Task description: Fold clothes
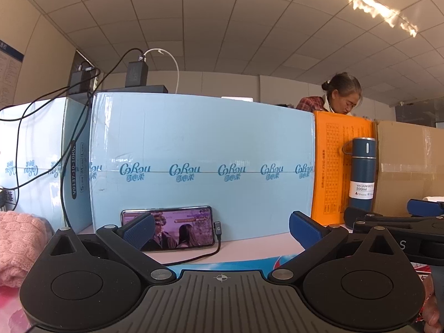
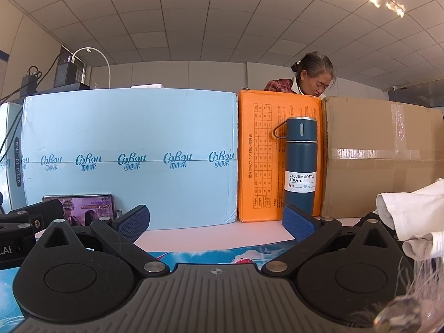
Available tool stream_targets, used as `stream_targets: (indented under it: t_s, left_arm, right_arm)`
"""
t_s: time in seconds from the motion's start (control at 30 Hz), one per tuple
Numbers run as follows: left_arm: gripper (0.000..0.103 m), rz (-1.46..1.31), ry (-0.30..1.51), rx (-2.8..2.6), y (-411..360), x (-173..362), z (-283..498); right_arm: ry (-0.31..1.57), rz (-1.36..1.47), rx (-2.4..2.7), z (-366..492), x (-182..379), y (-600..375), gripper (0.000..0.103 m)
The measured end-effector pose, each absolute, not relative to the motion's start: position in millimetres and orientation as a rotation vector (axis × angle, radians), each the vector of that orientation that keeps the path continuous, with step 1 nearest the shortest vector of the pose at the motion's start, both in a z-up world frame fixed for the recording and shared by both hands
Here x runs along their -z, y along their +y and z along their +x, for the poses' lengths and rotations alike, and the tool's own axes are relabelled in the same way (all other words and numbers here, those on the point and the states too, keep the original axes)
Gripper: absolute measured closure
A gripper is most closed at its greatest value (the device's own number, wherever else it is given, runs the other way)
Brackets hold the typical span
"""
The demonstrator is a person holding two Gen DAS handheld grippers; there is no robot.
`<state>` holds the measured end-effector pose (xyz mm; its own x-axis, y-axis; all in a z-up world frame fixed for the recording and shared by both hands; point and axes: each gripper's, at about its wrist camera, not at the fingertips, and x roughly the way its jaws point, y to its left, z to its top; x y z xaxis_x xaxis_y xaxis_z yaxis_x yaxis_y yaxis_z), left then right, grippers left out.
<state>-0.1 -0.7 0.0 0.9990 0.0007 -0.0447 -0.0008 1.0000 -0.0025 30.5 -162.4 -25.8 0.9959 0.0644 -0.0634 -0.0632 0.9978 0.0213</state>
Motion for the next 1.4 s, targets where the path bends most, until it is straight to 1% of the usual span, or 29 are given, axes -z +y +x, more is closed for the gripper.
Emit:
stream_targets:
  t_s: [1.4]
  left_arm:
    - [0.000,-0.008,0.091,-0.042,-3.3,3.2,5.0]
  right_arm:
    - [0.095,0.006,-0.038,34.6,26.6,-160.3,0.000]
